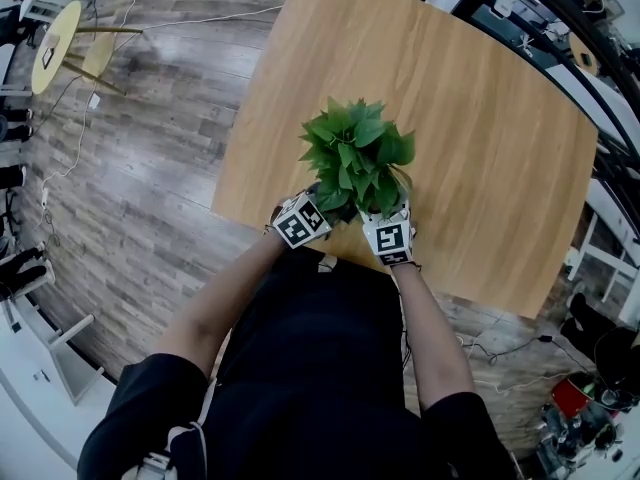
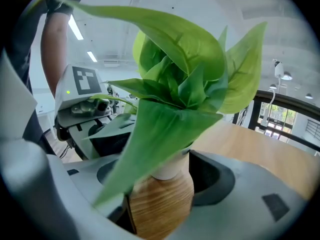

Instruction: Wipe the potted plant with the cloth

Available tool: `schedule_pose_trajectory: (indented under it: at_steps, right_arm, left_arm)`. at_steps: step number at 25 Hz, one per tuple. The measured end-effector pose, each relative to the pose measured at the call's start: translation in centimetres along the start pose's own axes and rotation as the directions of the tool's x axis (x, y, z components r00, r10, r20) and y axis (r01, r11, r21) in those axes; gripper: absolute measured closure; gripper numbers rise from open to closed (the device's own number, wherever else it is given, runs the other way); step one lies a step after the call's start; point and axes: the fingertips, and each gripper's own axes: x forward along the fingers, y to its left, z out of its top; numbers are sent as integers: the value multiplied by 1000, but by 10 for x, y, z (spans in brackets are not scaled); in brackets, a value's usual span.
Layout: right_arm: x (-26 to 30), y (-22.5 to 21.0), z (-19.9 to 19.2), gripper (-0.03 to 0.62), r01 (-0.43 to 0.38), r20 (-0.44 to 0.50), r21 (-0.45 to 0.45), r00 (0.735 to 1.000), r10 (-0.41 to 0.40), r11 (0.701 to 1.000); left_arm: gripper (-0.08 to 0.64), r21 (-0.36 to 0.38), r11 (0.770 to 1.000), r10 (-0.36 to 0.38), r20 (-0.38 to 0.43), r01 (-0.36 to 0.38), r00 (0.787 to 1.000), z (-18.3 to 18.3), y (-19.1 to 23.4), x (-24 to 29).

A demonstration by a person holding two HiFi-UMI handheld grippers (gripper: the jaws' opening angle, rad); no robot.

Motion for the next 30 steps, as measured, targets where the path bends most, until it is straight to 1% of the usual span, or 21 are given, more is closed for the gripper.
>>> schedule_pose_trajectory:
  at_steps: [2, 5, 7, 9, 13, 15, 17, 18, 19, 23, 26, 28, 30]
  right_arm:
    - [-1, 3, -2, 301, 0, -1, 10, 1000, 0, 1000]
    - [-11, 4, -6, 301, 19, 4, 49, 1000, -19, 999]
    - [-25, 2, -10, 301, 58, -5, 74, 998, -58, 996]
    - [-41, 7, -15, 301, 85, -7, 111, 996, -85, 990]
    - [-77, 32, -7, 302, 97, 47, 186, 993, -107, 978]
    - [-96, 44, 9, 302, 85, 104, 225, 988, -110, 971]
    - [-116, 56, 34, 312, 76, 172, 252, 978, -122, 965]
    - [-127, 62, 47, 380, 74, 204, 254, 971, -128, 964]
    - [-138, 69, 61, 571, 73, 234, 252, 963, -134, 965]
    - [-174, 91, 106, 574, 75, 334, 250, 929, -158, 965]
    - [-199, 106, 123, 574, 68, 384, 252, 909, -164, 965]
    - [-205, 114, 122, 574, 60, 399, 205, 906, -139, 977]
    - [-211, 116, 115, 575, 49, 389, 178, 914, -116, 983]
  left_arm:
    - [466, -4, 999, -33, 37, 33, 999, 4, -12, 1]
    - [466, -11, 998, -58, 57, 59, 997, 3, -26, -1]
    - [466, -2, 998, -63, 81, 63, 995, 4, -33, -7]
    - [466, -12, 998, -61, 112, 63, 992, 4, -39, -19]
    - [466, -32, 997, -61, 203, 69, 977, 13, -61, -56]
    - [466, -34, 997, -60, 260, 71, 964, 23, -72, -76]
    - [466, -40, 997, -51, 324, 67, 945, 33, -81, -96]
    - [466, -42, 997, -41, 355, 60, 934, 38, -84, -105]
    - [466, -42, 998, -31, 380, 51, 924, 41, -88, -115]
    - [466, -13, 1000, 6, 451, 0, 893, 53, -103, -148]
    - [466, -18, 998, 64, 498, -64, 865, 63, -117, -173]
    - [466, -43, 993, 115, 526, -109, 843, 70, -124, -185]
    - [466, -68, 987, 161, 551, -148, 819, 74, -131, -190]
